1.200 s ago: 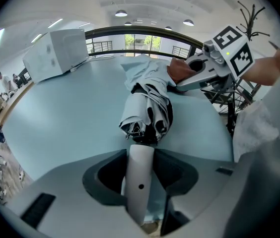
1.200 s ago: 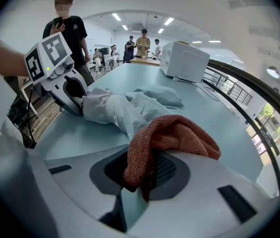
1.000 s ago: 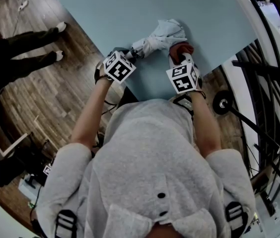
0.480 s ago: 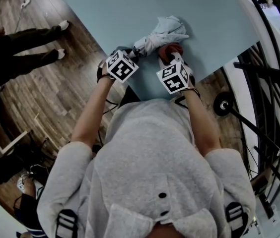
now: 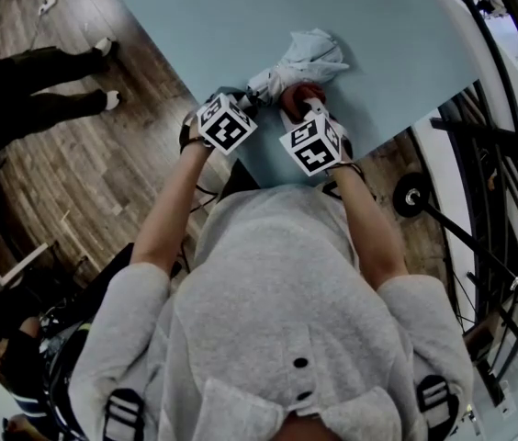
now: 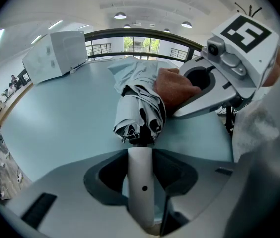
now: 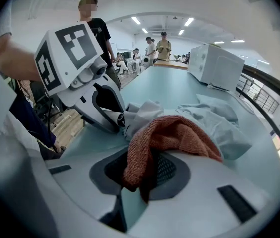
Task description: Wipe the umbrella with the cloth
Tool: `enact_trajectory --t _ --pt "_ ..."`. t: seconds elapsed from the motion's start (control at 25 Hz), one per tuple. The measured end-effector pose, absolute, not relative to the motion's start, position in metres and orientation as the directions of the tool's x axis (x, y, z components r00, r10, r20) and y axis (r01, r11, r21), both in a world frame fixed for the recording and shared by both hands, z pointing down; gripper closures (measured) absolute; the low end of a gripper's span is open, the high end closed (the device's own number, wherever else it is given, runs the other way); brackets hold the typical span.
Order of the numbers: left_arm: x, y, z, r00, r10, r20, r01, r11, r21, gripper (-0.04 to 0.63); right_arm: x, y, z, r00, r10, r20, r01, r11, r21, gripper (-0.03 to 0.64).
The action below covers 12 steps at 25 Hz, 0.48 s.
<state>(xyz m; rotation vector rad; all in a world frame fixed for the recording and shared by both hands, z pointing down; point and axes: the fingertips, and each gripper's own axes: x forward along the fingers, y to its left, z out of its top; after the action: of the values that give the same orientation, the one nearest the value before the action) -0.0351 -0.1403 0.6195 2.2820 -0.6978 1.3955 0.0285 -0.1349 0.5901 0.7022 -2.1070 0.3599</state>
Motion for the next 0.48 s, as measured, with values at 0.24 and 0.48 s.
enact_trajectory --t 0.24,0.48 --pt "-0.035 -0.141 0.619 0.39 -0.224 0.893 -0.591 -0.805 0.056 0.431 0.015 -0.126 0.583 -0.544 -0.263 0.797 -0.577 0.806 -0.128 0.538" --pt "-0.038 -0.141 0.62 0.394 -0.22 0.893 -0.589 -0.806 0.062 0.431 -0.004 -0.129 0.565 -0.655 -0.194 0.73 -0.564 0.769 -0.302 0.538"
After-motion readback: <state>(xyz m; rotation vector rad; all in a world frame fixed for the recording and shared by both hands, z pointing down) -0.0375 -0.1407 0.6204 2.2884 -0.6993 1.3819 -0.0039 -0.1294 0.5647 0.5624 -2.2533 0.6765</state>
